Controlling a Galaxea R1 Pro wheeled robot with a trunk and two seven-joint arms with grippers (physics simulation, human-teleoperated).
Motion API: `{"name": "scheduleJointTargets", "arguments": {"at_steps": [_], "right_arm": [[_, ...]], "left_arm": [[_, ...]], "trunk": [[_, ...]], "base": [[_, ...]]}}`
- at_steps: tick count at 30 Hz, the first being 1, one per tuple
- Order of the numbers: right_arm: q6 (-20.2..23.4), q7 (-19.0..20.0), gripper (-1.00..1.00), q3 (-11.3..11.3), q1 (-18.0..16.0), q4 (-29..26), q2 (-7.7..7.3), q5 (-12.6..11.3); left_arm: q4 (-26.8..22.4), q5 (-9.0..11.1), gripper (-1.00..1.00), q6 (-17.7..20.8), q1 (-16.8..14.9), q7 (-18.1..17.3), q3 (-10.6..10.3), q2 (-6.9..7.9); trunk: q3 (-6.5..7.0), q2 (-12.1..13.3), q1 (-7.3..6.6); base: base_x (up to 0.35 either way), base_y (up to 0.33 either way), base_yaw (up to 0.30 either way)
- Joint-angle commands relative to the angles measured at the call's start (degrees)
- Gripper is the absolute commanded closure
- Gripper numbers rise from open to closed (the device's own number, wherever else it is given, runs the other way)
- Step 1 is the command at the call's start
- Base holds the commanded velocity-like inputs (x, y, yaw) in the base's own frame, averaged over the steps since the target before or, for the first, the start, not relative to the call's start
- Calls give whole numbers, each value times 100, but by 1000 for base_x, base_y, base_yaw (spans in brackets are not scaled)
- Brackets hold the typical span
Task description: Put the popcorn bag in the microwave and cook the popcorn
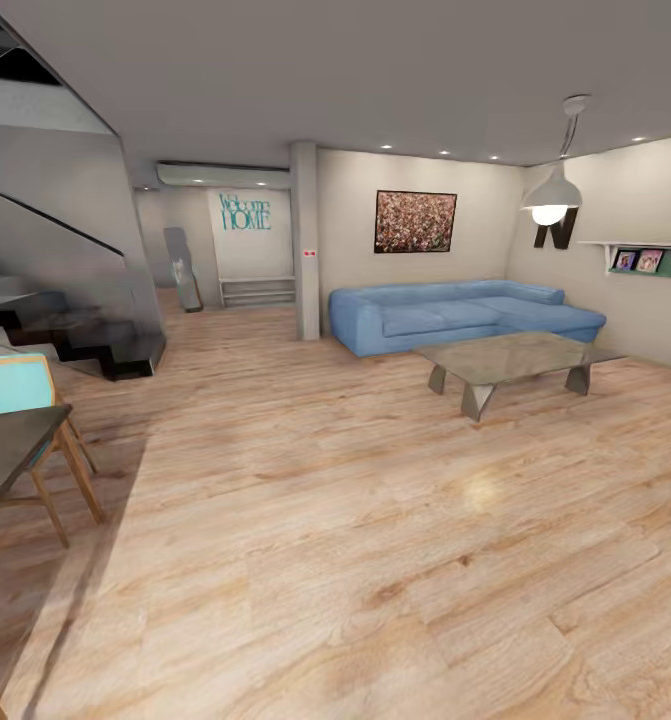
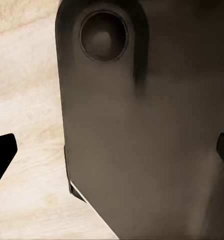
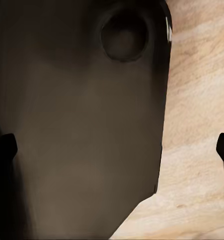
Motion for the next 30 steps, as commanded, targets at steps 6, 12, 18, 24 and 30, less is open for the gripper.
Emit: {"name": "scheduleJointTargets", "arguments": {"at_steps": [6, 12, 18, 24, 30], "right_arm": [[49, 44, -100, 70, -15, -9, -52, 79], [-104, 39, -100, 67, -25, -9, -128, 76], [-114, -12, -100, 25, -24, -9, -136, 20], [-106, -19, -100, 30, -25, -7, -128, 27], [-111, -18, -100, 43, -25, -9, -140, 43]], "left_arm": [[-54, -1, -100, -15, 51, 0, -19, 27], [-221, 54, -100, -34, 61, -3, 24, 29], [-270, 75, -100, -28, 61, -23, 63, -24], [-268, 256, -100, -34, 61, -45, 71, -26], [-268, 495, -100, -33, 61, -52, 62, -26]], "trunk": [[-3, -2, 0], [-3, -2, 0], [-3, -2, 0], [-3, -2, 0], [-3, -2, 0]], "base": [[0, 0, 0], [0, 0, 0], [0, 0, 0], [0, 0, 0], [0, 0, 0]]}}
